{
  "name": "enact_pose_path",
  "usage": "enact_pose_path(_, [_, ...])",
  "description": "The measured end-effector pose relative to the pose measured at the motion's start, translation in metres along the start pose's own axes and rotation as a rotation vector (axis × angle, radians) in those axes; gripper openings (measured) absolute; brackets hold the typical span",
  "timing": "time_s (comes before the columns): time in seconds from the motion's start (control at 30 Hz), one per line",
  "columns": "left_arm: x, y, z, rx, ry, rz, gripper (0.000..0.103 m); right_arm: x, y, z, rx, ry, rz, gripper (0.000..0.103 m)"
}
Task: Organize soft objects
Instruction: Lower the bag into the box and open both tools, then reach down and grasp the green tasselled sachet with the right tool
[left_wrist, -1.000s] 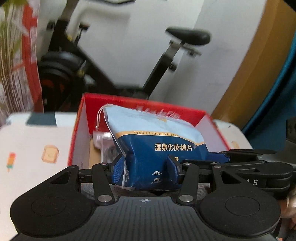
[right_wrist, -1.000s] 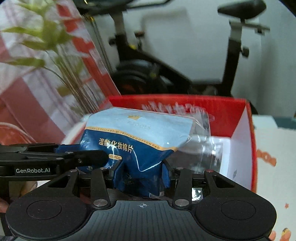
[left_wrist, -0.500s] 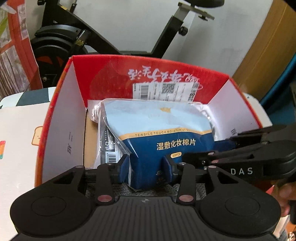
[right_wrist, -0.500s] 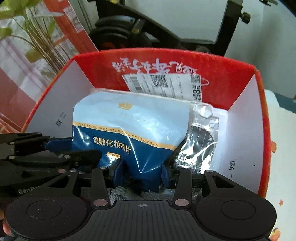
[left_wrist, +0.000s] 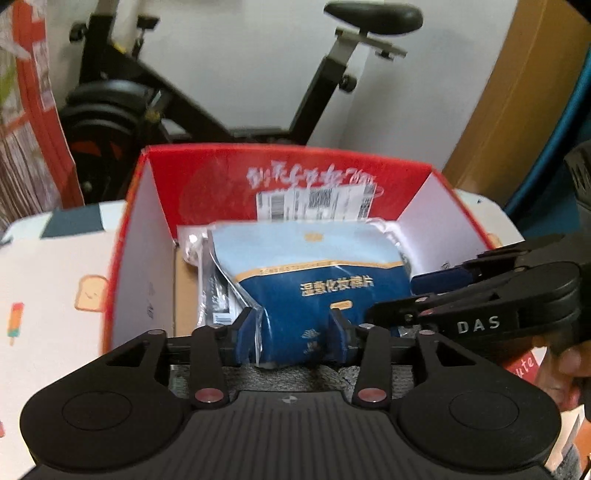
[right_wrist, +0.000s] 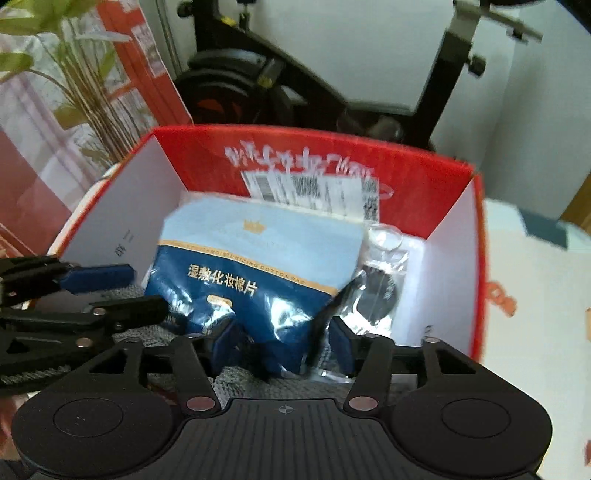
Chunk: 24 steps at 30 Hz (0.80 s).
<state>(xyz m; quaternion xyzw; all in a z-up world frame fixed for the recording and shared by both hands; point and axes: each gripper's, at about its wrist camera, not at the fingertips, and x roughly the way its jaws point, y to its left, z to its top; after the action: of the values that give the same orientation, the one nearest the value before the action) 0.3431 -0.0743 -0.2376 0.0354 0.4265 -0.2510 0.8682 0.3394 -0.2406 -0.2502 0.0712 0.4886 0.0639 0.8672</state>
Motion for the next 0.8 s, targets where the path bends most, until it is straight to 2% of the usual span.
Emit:
enact_pose_path(0.1, [-0.023,-0.004,-0.002,0.018,-0.061,0.019,0.058,-0.022,0.003,-0.006,-0.016,-0.059,0.0,0.062])
enact_pose_path(0.23, [-0.054,-0.013,-0.012,0.03,-0.15,0.036,0.066,-0.053,0.007,-0.022,-0.043,-0.167,0.018,0.071])
enact_pose_path(0.4, [-0.085,-0.024,-0.035,0.034,-0.248,0.076,0.067,-0.084,0.009,-0.049,-0.051,-0.297,0.048,0.074])
enact_pose_path(0.5, [-0.097,-0.027,-0.052,0.028,-0.288,0.101,0.069,-0.096,0.009,-0.066,-0.052,-0.358,0.059,0.085])
enact_pose_path(0.53, [-0.1,-0.027,-0.056,0.025,-0.296,0.108,0.072,-0.101,0.009,-0.073,-0.051,-0.378,0.065,0.09])
enact_pose_path(0.6, [-0.108,-0.028,-0.068,0.02,-0.321,0.121,0.082,-0.106,0.01,-0.086,-0.053,-0.408,0.067,0.091])
enact_pose_path(0.67, [-0.115,-0.029,-0.08,0.02,-0.343,0.118,0.097,-0.111,0.011,-0.099,-0.062,-0.426,0.058,0.095])
enact_pose_path(0.8, [-0.125,-0.028,-0.101,-0.01,-0.367,0.108,0.101,-0.115,0.011,-0.126,-0.053,-0.464,0.046,0.101])
